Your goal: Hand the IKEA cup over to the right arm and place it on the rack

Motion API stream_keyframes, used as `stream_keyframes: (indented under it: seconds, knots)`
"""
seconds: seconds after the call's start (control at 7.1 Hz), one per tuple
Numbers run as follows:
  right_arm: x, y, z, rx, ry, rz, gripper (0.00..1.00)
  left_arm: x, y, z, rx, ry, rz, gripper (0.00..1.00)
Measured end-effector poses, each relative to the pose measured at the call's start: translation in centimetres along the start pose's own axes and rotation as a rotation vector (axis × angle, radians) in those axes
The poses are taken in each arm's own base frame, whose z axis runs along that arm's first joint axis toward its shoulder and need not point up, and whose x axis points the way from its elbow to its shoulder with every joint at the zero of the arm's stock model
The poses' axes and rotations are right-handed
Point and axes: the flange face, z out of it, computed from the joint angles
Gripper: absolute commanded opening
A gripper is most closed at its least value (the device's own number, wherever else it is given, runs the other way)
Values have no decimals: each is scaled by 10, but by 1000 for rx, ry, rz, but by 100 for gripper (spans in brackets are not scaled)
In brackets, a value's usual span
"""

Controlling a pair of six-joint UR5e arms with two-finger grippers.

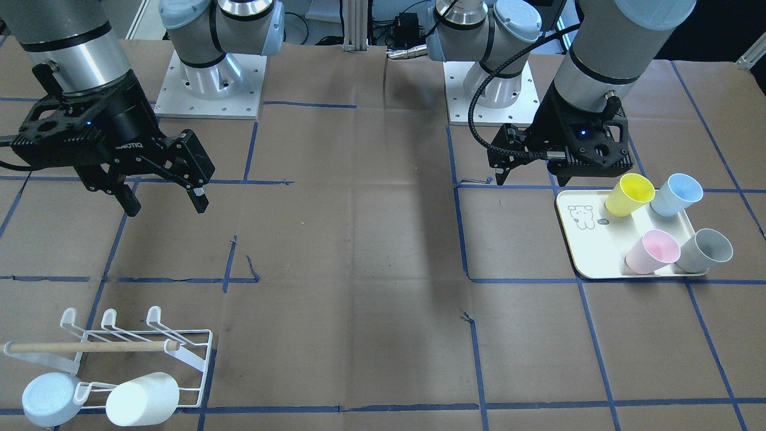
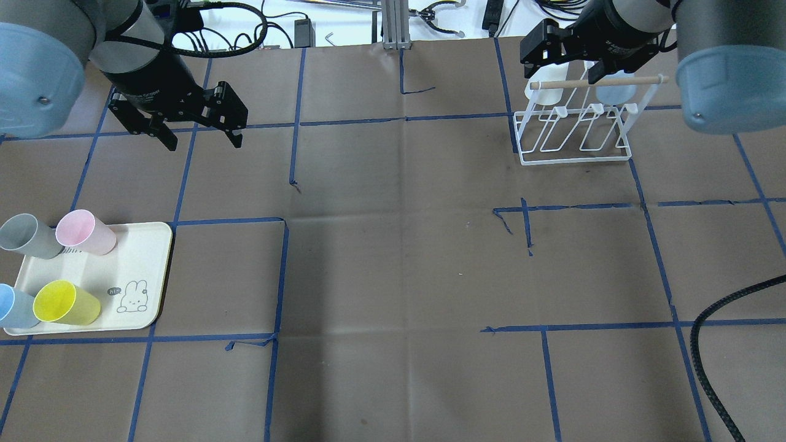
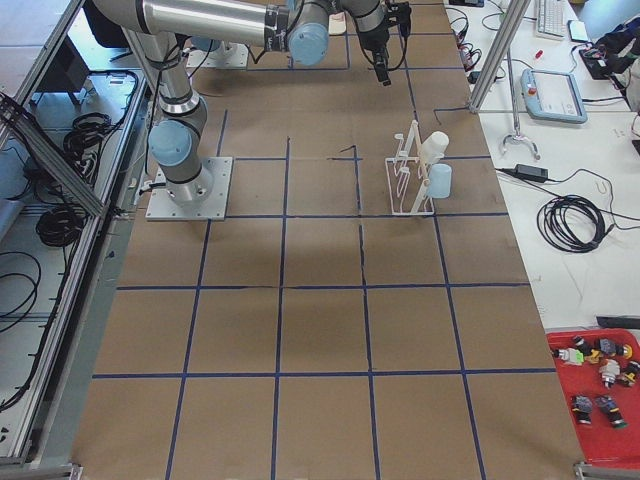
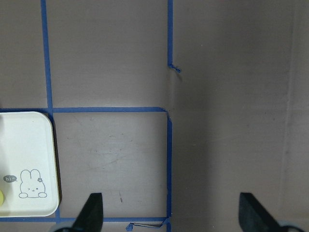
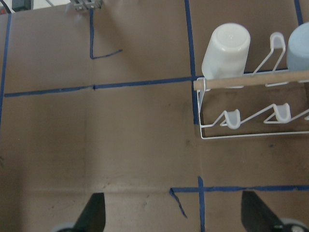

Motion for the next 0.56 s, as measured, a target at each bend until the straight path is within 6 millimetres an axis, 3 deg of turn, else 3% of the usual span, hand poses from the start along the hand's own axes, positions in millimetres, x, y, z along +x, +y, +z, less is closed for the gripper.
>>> stream_keyframes:
  seconds: [0.28, 0.56]
  knots:
    - [-23, 31, -5, -119, 75, 18, 100, 0, 0, 1, -1, 0, 0, 99]
    - [-41, 48, -15, -152, 83, 0, 100, 0, -1, 1, -2, 0, 0, 99]
